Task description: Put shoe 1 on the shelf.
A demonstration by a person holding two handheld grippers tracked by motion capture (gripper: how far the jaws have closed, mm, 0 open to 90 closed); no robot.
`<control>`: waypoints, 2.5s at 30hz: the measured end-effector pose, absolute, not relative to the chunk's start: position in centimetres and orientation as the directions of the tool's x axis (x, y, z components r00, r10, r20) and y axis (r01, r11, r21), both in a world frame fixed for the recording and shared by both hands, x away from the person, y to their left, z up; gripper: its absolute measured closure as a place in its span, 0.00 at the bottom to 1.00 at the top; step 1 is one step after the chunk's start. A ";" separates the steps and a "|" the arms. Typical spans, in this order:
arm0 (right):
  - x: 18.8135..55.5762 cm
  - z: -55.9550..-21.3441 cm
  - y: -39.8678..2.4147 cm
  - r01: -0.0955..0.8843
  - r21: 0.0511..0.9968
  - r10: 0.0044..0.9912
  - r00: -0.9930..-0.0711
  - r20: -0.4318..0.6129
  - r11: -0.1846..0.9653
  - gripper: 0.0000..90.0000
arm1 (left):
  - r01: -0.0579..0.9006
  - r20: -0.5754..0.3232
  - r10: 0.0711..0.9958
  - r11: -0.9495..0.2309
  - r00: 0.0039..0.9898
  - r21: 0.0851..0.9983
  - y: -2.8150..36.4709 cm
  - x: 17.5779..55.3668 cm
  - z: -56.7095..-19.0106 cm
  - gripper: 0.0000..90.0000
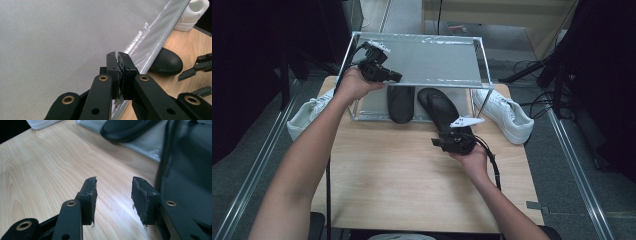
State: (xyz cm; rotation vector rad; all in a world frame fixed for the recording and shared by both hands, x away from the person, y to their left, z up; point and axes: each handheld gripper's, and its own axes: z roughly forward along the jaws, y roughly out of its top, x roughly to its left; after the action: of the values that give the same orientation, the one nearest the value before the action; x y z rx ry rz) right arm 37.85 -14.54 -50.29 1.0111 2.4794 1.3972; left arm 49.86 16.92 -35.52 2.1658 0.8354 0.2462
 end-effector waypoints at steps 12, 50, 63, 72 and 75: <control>36.2 -50.6 -19.7 0.515 0.787 0.665 -0.723 0.187 0.340 0.63 | 0.485 -0.096 0.637 -0.471 0.765 0.737 16.9 49.9 -35.6 0.98; 39.2 -53.0 -21.7 0.611 0.734 0.787 -0.592 0.174 0.297 1.00 | 0.488 -0.109 0.635 -0.461 0.765 0.741 17.1 50.0 -35.7 0.97; 39.6 -53.1 -19.5 0.603 0.735 0.773 -0.610 0.176 0.308 1.00 | 0.495 -0.123 0.634 -0.453 0.764 0.741 17.2 50.1 -35.7 0.97; 40.2 -52.6 -18.2 0.591 0.752 0.764 -0.617 0.189 0.291 1.00 | 0.496 -0.122 0.633 -0.457 0.764 0.738 17.2 50.1 -35.6 0.97; 40.4 -52.6 -17.9 0.588 0.758 0.765 -0.614 0.192 0.281 1.00 | 0.495 -0.121 0.631 -0.460 0.766 0.738 17.2 50.1 -35.6 0.97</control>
State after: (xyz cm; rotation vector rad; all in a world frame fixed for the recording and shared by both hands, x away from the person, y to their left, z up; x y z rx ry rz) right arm 40.43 -17.91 -52.55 1.2565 2.3386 1.2419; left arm 50.14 17.16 -35.62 2.1497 0.8377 0.2154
